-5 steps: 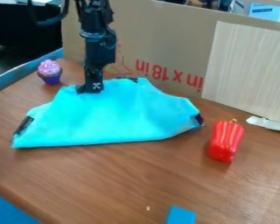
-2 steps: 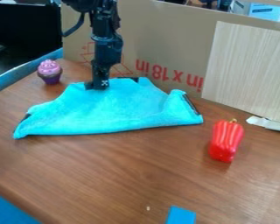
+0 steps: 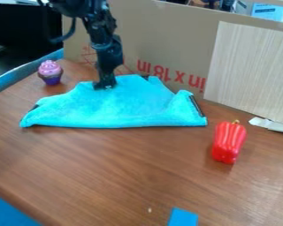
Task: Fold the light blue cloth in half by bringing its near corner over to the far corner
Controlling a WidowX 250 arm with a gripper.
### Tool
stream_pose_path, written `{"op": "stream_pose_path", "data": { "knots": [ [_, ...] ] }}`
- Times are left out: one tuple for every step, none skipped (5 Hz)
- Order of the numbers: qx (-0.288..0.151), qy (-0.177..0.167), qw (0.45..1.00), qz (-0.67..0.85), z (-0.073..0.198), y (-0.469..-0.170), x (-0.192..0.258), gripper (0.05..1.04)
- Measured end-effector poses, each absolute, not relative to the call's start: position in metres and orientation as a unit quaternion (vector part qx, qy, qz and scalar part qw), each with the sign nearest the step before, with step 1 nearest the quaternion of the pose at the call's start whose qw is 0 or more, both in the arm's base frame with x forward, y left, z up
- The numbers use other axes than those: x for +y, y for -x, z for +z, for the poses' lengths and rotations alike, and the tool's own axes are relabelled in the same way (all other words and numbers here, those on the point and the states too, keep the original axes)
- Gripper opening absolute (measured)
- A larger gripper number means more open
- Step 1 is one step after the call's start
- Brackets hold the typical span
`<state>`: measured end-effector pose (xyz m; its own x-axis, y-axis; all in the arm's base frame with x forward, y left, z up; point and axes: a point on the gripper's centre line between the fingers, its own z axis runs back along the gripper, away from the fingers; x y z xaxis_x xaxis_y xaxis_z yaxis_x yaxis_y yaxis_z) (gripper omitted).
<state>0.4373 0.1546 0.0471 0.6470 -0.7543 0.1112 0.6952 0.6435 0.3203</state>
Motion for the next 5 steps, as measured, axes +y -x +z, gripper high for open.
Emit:
{"op": "stream_pose_path", "data": {
  "knots": [
    [-0.134, -0.139, 0.892, -0.41, 0.054, -0.442, 0.157, 0.074],
    [-0.144, -0.123, 0.893, -0.409, 0.055, -0.443, 0.151, 0.074],
    [-0.162, -0.124, 0.887, -0.413, 0.065, -0.451, 0.15, 0.074],
    [-0.173, -0.135, 0.883, -0.415, 0.074, -0.457, 0.152, 0.104],
    [-0.176, -0.141, 0.882, -0.413, 0.075, -0.46, 0.151, 0.275]
  ]
}}
